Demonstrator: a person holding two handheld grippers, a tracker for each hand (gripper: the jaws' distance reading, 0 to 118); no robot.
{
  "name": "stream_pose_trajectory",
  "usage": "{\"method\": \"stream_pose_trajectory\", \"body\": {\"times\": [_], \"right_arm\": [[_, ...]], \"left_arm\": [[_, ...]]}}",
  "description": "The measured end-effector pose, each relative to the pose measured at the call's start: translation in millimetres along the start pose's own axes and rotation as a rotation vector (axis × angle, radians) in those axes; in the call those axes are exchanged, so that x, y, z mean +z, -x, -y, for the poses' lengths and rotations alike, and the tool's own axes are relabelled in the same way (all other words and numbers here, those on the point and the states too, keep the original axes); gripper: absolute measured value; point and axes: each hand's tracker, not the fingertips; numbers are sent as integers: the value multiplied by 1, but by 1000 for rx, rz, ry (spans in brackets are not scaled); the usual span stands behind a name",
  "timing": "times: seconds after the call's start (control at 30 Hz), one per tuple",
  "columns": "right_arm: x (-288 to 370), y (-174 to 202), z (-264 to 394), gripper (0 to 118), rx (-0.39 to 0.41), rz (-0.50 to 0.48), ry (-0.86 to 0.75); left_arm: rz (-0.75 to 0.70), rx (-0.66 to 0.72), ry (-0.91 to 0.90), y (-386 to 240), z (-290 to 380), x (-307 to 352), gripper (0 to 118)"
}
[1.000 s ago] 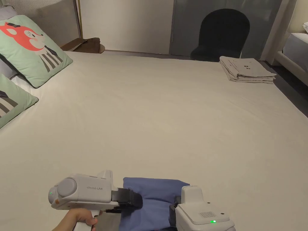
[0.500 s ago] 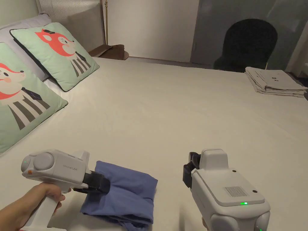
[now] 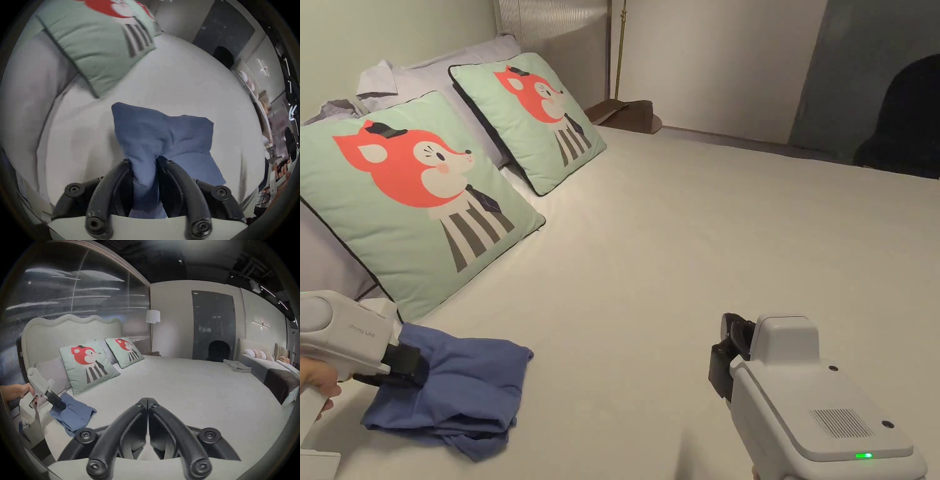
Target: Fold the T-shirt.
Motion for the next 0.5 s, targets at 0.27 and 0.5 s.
{"method": "stream_pose_trajectory", "body": {"times": [0.27, 0.5], "right_arm": [[-12, 16, 2, 0, 10, -33, 11], [11, 5, -4, 0, 14, -18, -11]], "left_arm": [[-47, 34, -41, 17, 2, -4, 71], [-93, 38, -189, -10, 4, 26, 107]]}}
